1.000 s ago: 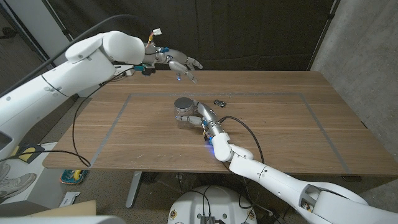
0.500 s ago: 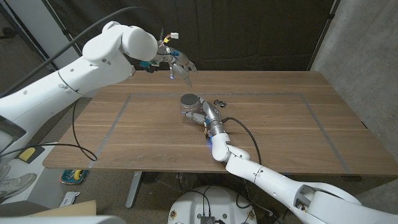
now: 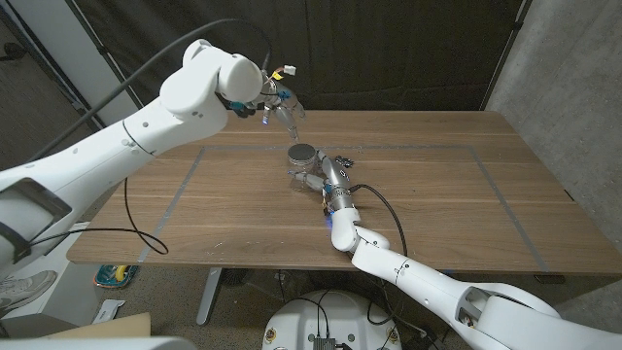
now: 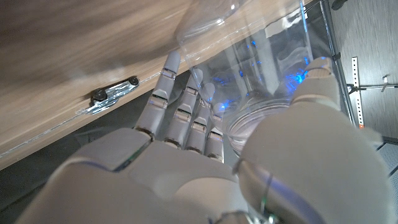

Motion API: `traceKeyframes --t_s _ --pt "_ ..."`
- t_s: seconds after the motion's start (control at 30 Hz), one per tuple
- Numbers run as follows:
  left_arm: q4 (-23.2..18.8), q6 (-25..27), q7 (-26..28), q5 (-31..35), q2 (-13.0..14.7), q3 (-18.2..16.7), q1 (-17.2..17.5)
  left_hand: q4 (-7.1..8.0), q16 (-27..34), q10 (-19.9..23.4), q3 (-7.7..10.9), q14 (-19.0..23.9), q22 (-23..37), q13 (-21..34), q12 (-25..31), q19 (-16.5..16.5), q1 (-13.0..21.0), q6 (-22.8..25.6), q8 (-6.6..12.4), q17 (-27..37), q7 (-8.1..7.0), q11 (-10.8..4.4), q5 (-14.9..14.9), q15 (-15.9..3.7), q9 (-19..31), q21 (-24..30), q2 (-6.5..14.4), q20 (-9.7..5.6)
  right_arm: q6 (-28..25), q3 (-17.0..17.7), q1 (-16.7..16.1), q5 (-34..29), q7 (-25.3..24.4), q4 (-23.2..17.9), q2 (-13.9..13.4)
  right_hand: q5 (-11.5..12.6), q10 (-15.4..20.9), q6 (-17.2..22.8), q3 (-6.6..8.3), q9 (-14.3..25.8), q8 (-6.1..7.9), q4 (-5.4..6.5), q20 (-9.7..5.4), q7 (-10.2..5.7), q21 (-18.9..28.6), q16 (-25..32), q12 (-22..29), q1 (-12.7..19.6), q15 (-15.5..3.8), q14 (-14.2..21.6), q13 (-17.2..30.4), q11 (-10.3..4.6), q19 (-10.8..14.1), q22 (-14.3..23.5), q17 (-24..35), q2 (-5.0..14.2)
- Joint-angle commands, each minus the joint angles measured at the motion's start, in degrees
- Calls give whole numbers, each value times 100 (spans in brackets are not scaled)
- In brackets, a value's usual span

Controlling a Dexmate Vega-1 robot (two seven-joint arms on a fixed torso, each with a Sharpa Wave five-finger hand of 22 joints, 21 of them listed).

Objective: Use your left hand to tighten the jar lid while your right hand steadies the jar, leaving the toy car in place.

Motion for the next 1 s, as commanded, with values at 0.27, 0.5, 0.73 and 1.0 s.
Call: traceKeyframes --t_s 0.27,0.5,0.73,1.0 --pt "686 -594 -12 1125 -703 4 385 90 22 173 -145 166 -3 42 42 248 -88 232 29 -7 27 -55 5 -53 12 86 -52 -130 243 -38 121 99 -66 207 8 0 22 201 323 23 24 98 13 -35 15 -137 -4 572 -923 228 20 20 -84 -14 -13 648" --pt "1044 -846 131 906 -882 -70 405 65 -126 42 -164 -68 -14 50 -37 151 -23 263 9 -45 2 -99 18 23 16 24 -41 -61 339 -44 183 120 -82 337 41 -13 18 199 339 24 23 95 -23 -36 36 -185 -10 585 -913 239 11 40 -66 -23 -16 658" --pt "1275 -958 231 1049 -988 48 386 69 -94 177 -183 77 -17 57 3 207 -8 296 6 -54 29 -87 13 -17 19 33 -25 -82 385 -41 224 148 -66 415 52 -27 16 203 347 24 25 101 -46 -31 50 -220 -13 578 -902 254 6 42 -64 -29 -13 665" --pt "1503 -1097 388 1172 -1114 176 400 125 -92 335 -289 220 -27 74 43 417 -146 407 23 -69 36 -110 5 -132 24 88 -104 -179 501 -47 276 179 -53 529 66 -41 6 199 356 23 24 106 -42 -31 41 -260 -14 573 -900 257 10 13 -123 -37 -6 674"
